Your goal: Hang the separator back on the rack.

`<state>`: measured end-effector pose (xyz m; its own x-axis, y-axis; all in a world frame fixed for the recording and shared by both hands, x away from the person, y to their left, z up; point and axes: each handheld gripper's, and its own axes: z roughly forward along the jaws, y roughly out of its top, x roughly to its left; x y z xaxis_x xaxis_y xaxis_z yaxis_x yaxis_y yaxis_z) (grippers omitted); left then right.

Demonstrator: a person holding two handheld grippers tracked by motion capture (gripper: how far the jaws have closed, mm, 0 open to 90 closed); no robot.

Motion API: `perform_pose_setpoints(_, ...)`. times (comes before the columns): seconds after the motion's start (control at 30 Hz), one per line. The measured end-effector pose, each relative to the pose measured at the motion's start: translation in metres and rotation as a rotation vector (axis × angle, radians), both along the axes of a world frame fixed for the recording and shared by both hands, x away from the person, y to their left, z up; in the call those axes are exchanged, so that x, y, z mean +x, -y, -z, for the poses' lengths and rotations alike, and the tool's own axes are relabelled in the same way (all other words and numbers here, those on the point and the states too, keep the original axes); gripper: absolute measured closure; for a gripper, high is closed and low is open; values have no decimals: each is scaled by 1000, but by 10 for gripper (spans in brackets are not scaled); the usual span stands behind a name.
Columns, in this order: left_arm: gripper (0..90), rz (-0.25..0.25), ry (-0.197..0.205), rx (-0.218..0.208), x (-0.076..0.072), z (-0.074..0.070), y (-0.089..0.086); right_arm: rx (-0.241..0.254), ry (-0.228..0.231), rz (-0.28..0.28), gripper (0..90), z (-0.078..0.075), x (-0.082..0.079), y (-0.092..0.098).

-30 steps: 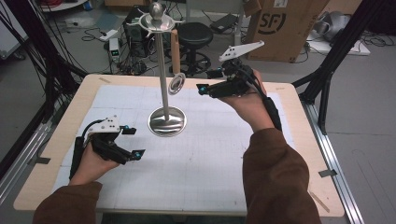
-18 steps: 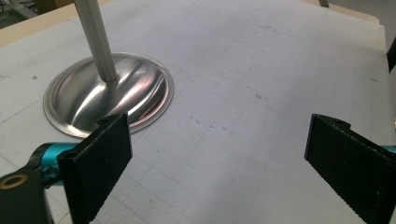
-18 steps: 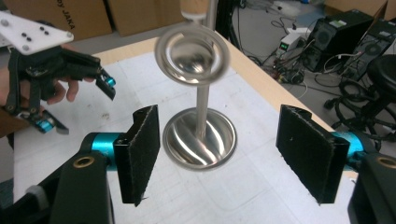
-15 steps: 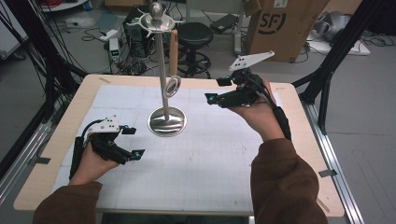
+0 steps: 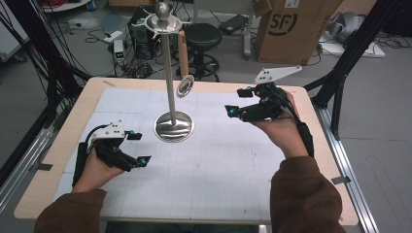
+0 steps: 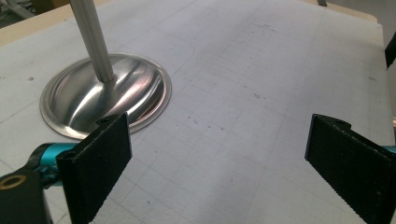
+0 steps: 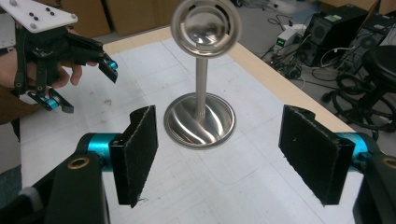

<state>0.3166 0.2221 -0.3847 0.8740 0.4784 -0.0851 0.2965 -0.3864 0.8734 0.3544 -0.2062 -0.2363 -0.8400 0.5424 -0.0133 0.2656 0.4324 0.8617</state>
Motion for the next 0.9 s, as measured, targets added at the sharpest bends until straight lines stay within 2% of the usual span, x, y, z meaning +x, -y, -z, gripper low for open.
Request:
perform_pose_setpoints(0.5,77,1,-3,-1,0,1,0,28,-32,22,269,36,-16,29)
perform_pose_setpoints(0.9,77,-2,-7,3,0,3,0,55,-81,45,260,76,-21,42)
